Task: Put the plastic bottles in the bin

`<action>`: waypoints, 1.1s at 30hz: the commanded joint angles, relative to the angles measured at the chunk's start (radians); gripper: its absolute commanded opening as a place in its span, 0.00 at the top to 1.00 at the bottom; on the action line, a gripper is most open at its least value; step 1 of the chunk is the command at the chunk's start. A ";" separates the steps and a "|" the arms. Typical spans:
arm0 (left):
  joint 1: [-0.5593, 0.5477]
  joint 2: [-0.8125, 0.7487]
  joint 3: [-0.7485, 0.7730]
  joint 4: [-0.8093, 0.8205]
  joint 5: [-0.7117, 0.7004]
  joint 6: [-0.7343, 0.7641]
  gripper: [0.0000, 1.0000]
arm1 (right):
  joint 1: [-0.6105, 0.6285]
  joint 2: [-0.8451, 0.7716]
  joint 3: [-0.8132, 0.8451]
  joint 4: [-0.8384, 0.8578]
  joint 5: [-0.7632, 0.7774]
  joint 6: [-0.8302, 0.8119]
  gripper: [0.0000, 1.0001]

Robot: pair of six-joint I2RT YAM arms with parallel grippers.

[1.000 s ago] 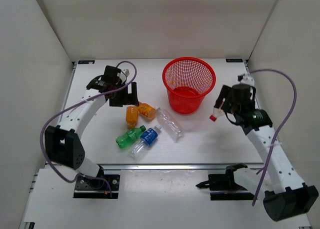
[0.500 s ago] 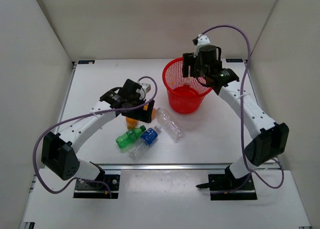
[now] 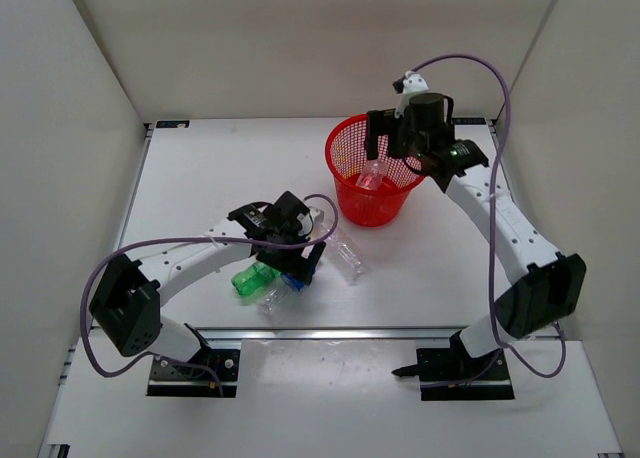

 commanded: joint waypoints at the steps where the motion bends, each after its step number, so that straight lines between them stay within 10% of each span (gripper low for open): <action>1: -0.038 -0.001 -0.024 0.020 -0.016 -0.018 0.01 | -0.031 -0.159 -0.093 0.001 -0.025 0.050 0.01; 21: -0.081 0.111 -0.114 0.139 -0.110 -0.118 0.04 | -0.153 -0.676 -0.595 -0.229 0.018 0.159 0.00; 33: -0.101 0.130 -0.141 0.195 -0.060 -0.160 0.37 | -0.312 -0.795 -0.746 -0.220 -0.044 0.152 0.01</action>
